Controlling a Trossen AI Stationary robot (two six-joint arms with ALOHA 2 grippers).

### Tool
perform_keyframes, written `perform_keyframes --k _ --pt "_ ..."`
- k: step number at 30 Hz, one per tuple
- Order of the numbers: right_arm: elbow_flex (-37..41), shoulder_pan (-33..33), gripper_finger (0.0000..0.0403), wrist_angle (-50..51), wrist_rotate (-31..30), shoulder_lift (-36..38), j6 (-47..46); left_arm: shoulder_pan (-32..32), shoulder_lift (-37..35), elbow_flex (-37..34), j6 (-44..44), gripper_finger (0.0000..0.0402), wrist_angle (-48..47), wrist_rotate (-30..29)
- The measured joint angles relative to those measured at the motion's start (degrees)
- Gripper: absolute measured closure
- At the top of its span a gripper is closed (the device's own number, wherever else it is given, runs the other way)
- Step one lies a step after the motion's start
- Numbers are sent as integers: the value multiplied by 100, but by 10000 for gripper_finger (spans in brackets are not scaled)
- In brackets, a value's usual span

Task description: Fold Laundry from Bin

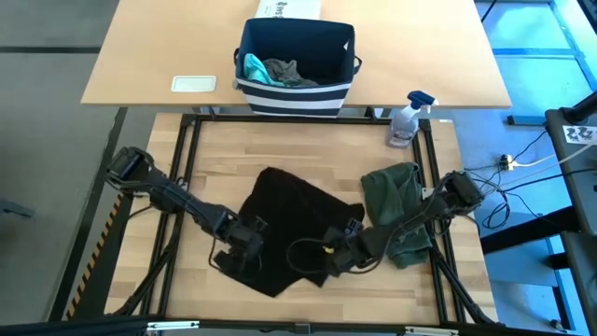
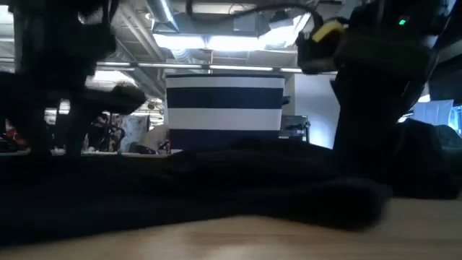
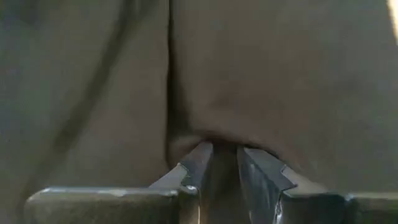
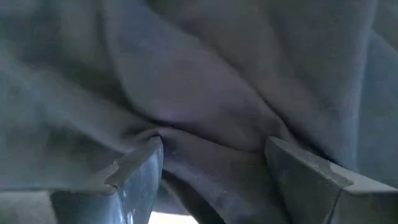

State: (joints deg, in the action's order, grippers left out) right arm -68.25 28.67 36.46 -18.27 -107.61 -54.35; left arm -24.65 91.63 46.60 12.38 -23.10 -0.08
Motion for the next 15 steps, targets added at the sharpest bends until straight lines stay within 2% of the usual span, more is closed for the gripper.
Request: perform_keyframes --k 8,12,15 --pt "0 -281 123 1297 -46 167 118 -172 68 457 15 329 719 -41" --pt "0 -390 123 1653 -292 434 242 -168 70 688 20 329 420 -200" --pt "1 -404 123 1654 -499 747 362 -168 62 885 20 329 97 -611"
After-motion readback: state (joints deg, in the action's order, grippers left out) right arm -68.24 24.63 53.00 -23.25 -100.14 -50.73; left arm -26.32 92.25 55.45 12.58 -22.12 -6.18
